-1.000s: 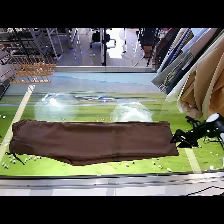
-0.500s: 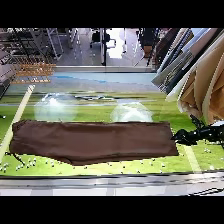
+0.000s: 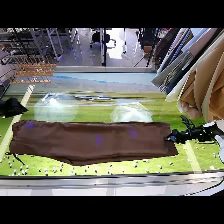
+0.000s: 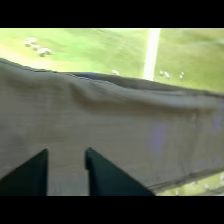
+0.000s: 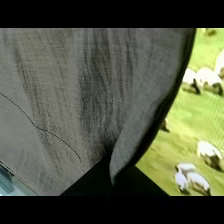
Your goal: Fold the clothes and pants, and hang the long-sleeved shirts on hangers.
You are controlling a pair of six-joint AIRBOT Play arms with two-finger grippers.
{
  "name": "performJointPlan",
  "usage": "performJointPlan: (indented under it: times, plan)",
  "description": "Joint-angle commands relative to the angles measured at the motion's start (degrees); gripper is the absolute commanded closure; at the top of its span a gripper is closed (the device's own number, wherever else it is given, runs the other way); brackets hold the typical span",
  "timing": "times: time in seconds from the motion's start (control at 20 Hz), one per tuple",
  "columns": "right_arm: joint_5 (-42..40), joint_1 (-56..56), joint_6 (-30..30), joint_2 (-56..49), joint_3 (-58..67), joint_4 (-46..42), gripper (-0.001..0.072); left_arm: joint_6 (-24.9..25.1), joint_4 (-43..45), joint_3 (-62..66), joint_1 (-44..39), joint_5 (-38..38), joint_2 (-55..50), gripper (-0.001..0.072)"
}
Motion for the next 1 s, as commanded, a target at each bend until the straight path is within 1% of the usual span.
performJointPlan:
  times: [0.0,0.1,0.2,0.25,0.3,0.4,0.5,0.65,0.75,0.8,0.95]
  plan:
    - [-5.46,-0.68,5.35,3.82,1.33,-5.22,0.07,0.24,-0.02,-0.42,-8.52,-0.04,0.04,0.0618]
    - [-11.5,-1.62,14.82,10.43,1.92,-16.26,0.07,0.35,-0.02,-2.62,-14.08,0.02,-0.02,0.0649]
    - [-15.93,-1.73,23.39,17.31,1.92,-28.35,0.0701,0.63,-0.02,-6.86,-19.78,0.2,-0.02,0.0648]
    - [-16.9,-1.73,26.38,20.06,1.97,-33.29,0.0701,0.66,0.0,-9.64,-22.51,0.9,-0.02,0.0649]
    - [-16.68,-1.73,28.35,22.01,2.23,-36.39,0.0701,1.03,0.02,-12.96,-25.35,2.47,-0.04,0.0649]
    - [-15.52,-1.6,28.35,24.87,2.21,-36.92,0.0701,3.5,0.04,-18.88,-30.23,6.82,-0.81,0.0649]
    - [-12.37,-0.07,27.17,26.03,2.21,-35.95,0.0701,3.61,0.22,-21.81,-33.59,10.38,-3.3,0.0649]
    - [-6.12,5.57,25.57,26.67,2.21,-32.92,0.07,3.52,0.17,-22.03,-35.52,11.76,-9.62,0.0649]
    - [-3.06,11.98,26.14,27.08,2.21,-30.4,0.07,2.54,0.17,-22.01,-35.3,11.78,-13.03,0.0652]
    - [-1.99,15.87,27.71,27.21,2.21,-28.92,0.07,2.56,0.2,-22.01,-35.04,11.76,-14.03,0.0699]
    - [-2.08,31.21,35.67,27.36,2.19,-25.27,0.07,3.02,0.15,-21.77,-33.53,11.74,-13.14,0.0699]
